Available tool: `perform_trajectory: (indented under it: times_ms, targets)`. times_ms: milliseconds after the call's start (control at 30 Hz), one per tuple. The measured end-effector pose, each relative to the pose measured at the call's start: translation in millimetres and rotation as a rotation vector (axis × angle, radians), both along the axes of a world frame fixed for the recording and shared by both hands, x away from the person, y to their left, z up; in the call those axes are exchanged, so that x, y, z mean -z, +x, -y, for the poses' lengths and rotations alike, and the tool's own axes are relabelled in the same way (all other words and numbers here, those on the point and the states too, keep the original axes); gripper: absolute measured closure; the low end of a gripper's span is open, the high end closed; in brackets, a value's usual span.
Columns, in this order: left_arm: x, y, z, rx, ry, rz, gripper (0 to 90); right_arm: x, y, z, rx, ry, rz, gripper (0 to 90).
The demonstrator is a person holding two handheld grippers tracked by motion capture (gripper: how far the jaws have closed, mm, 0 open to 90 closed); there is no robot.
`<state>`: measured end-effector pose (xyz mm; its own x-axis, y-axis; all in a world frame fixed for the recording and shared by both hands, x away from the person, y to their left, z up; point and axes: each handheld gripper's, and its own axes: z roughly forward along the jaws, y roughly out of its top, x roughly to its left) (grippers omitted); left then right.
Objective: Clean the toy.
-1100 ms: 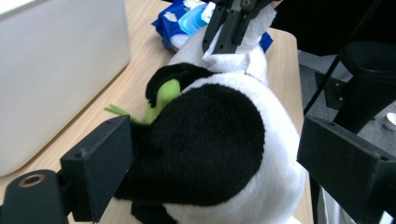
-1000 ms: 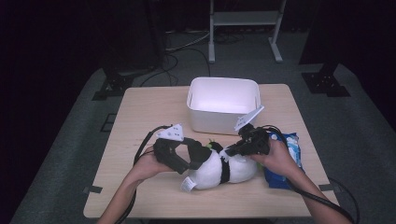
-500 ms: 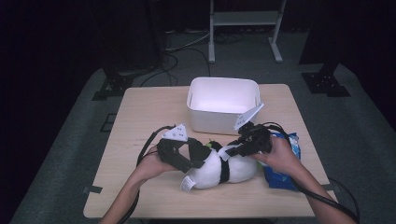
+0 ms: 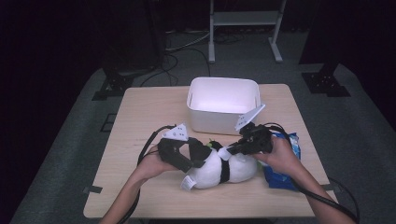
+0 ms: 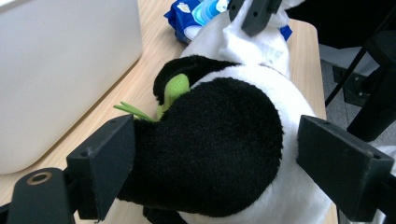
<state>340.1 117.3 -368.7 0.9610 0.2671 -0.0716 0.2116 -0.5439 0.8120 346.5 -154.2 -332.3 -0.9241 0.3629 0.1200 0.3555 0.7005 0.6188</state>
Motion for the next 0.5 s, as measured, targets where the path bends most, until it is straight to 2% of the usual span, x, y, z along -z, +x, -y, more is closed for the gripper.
perform_trajectory:
  times_ms: [233, 333, 500]
  targets:
    - [0.5, 0.2, -0.6, 0.001, -0.005, -0.005, 12.0, -5.2, 1.5, -30.7, -0.062, 0.062, -0.001, 84.2]
    - [0.0, -0.1, -0.9, 0.005, 0.000, -0.004, 12.0, -3.3, 2.4, -34.9, -0.070, 0.042, 0.002, 84.2]
    - [-0.3, -0.7, -1.9, 0.007, -0.004, -0.004, 12.0, 3.9, 5.3, -25.6, -0.054, 0.012, -0.013, 84.3]
